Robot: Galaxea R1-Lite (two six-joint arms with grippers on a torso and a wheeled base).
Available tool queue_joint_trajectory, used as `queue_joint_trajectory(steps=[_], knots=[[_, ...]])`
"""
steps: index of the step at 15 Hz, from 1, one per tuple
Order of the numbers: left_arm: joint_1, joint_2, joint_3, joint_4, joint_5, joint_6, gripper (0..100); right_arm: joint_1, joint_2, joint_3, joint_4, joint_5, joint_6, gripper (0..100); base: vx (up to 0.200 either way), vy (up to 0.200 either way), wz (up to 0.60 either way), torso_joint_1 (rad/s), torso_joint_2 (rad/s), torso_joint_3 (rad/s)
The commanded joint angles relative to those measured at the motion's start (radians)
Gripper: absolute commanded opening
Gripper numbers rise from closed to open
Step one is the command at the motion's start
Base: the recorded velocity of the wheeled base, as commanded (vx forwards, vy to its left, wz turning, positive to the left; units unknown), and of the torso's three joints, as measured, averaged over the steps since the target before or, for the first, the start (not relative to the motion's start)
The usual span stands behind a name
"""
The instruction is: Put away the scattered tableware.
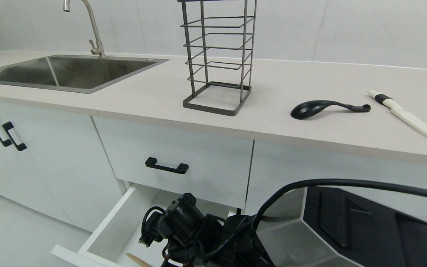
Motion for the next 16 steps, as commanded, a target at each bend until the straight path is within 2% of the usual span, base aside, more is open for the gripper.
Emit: queue_joint_trajectory(steps=[1, 11, 15, 16], knots=[[0.000, 0.001, 0.000, 0.000, 0.000, 0.000, 100, 0.004, 0.005, 0.004, 0.011, 0.004, -0.002, 100, 0.000, 0.000, 0.00, 0.000, 0.00, 0.000], [0.000, 0.001, 0.000, 0.000, 0.000, 0.000, 100, 0.044, -0.288, 0.160, 0.011, -0.079, 0.002, 100, 0.000, 0.000, 0.00, 0.000, 0.00, 0.000], [0.000, 0.001, 0.000, 0.000, 0.000, 0.000, 100, 0.063, -0.400, 0.234, 0.001, -0.081, 0.006, 100, 0.000, 0.000, 0.00, 0.000, 0.00, 0.000], [0.000, 0.001, 0.000, 0.000, 0.000, 0.000, 100, 0.065, -0.434, 0.272, -0.037, -0.081, 0.018, 100, 0.000, 0.000, 0.00, 0.000, 0.00, 0.000]])
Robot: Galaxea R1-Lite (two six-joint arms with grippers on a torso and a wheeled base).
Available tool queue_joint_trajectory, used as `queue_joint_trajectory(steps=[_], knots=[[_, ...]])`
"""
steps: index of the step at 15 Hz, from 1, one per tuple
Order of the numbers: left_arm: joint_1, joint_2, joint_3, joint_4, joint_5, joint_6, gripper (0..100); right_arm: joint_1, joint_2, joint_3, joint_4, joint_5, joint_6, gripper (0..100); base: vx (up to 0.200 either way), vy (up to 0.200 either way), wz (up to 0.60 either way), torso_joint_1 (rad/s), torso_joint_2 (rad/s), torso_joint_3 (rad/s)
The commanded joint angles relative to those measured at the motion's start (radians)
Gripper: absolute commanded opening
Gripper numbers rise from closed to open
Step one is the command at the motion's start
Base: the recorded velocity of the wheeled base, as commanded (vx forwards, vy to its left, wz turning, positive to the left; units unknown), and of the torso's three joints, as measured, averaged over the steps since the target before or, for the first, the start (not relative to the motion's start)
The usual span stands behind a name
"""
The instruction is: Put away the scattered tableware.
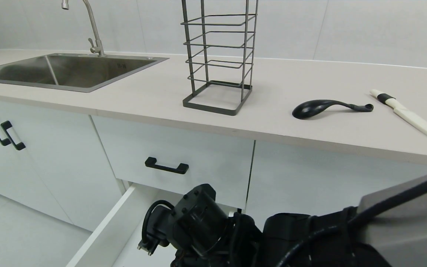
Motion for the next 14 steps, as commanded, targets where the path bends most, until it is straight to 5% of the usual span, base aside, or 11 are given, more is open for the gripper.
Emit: queue_joint_trajectory(steps=[1, 6, 14], knots=[[0.000, 0.001, 0.000, -0.001, 0.000, 0.000, 100, 0.009, -0.089, 0.059, -0.046, -0.002, 0.012, 100, 0.000, 0.000, 0.00, 0.000, 0.00, 0.000], [0.000, 0.001, 0.000, 0.000, 0.000, 0.000, 100, -0.001, -0.213, 0.395, -0.422, -0.055, 0.048, 100, 0.000, 0.000, 0.00, 0.000, 0.00, 0.000], [0.000, 0.001, 0.000, 0.000, 0.000, 0.000, 100, 0.019, -0.337, 0.553, -0.440, -0.106, 0.040, 100, 0.000, 0.000, 0.00, 0.000, 0.00, 0.000]])
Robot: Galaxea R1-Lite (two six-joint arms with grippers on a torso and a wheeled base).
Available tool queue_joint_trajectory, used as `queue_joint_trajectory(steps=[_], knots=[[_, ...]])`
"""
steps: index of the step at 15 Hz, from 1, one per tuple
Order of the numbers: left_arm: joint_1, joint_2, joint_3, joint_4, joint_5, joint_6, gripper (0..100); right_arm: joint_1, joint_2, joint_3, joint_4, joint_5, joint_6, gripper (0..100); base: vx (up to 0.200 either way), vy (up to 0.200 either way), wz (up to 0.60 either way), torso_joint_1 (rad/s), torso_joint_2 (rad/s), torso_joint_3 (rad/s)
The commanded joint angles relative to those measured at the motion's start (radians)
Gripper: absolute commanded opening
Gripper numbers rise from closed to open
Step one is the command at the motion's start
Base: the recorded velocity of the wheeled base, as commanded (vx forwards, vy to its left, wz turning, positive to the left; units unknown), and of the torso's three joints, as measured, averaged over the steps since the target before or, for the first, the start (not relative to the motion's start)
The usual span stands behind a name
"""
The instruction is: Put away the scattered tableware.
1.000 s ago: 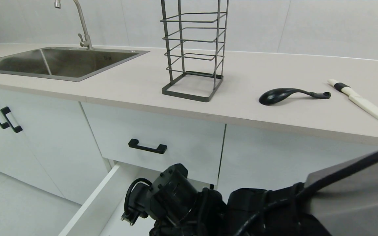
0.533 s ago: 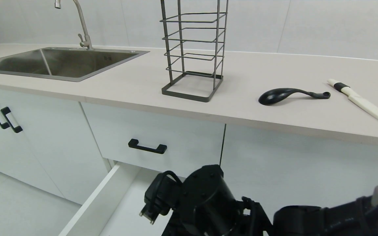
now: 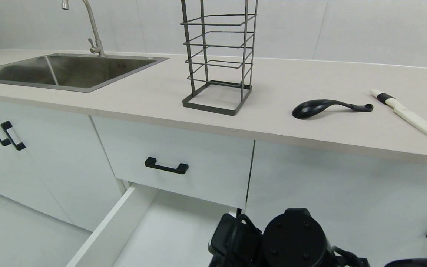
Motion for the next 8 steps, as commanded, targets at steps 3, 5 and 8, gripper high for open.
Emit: queue_joint_trajectory(steps=[3, 5, 8], knots=[[0.000, 0.001, 0.000, 0.000, 0.000, 0.000, 100, 0.009, -0.024, 0.006, 0.004, 0.000, -0.028, 100, 0.000, 0.000, 0.00, 0.028, -0.04, -0.009], [0.000, 0.001, 0.000, 0.000, 0.000, 0.000, 100, 0.012, -0.024, 0.006, 0.004, 0.000, -0.028, 100, 0.000, 0.000, 0.00, 0.185, -0.12, -0.041], [-0.002, 0.001, 0.000, -0.001, 0.000, 0.000, 100, 0.015, -0.026, 0.008, 0.005, 0.000, -0.028, 100, 0.000, 0.000, 0.00, 0.250, -0.13, -0.168]])
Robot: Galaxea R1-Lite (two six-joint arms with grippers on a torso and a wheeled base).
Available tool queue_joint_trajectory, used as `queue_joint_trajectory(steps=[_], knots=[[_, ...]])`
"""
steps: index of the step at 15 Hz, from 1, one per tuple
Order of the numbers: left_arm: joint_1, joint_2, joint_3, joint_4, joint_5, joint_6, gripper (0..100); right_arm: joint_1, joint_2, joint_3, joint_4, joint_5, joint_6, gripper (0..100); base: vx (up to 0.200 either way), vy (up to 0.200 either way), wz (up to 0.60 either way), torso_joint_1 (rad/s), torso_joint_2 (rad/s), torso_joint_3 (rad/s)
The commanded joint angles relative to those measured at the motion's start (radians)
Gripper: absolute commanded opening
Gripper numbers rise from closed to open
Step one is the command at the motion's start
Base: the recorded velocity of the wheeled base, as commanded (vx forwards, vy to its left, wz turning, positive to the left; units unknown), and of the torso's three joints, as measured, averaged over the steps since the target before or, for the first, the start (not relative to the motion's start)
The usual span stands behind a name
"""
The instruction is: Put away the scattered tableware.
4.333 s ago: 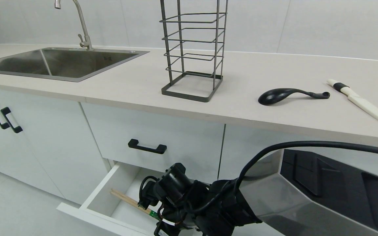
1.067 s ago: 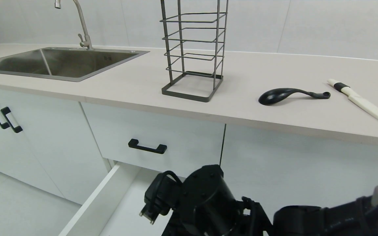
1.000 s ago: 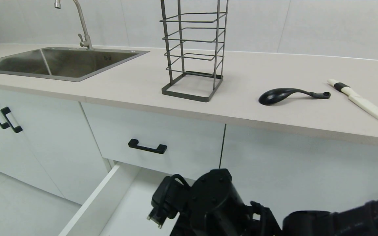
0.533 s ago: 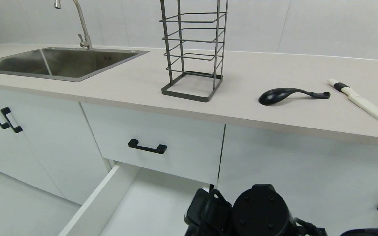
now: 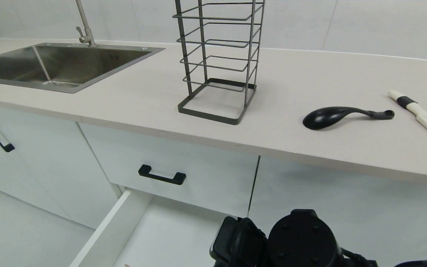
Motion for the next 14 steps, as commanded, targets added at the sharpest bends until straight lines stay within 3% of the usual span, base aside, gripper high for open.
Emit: queue_joint_trajectory(steps=[1, 10, 14], knots=[[0.000, 0.001, 0.000, -0.001, 0.000, 0.000, 100, 0.002, -0.002, 0.000, -0.001, 0.000, -0.001, 100, 0.000, 0.000, 0.00, 0.246, -0.50, -0.281], [0.000, 0.001, 0.000, -0.001, 0.000, 0.000, 100, 0.016, -0.013, 0.017, -0.002, 0.000, 0.001, 100, 0.000, 0.000, 0.00, 0.172, -0.55, -0.201], [0.000, 0.001, 0.000, -0.002, 0.000, 0.000, 100, 0.013, -0.013, 0.017, -0.002, 0.001, 0.001, 100, 0.000, 0.000, 0.00, 0.358, -0.50, -0.235]])
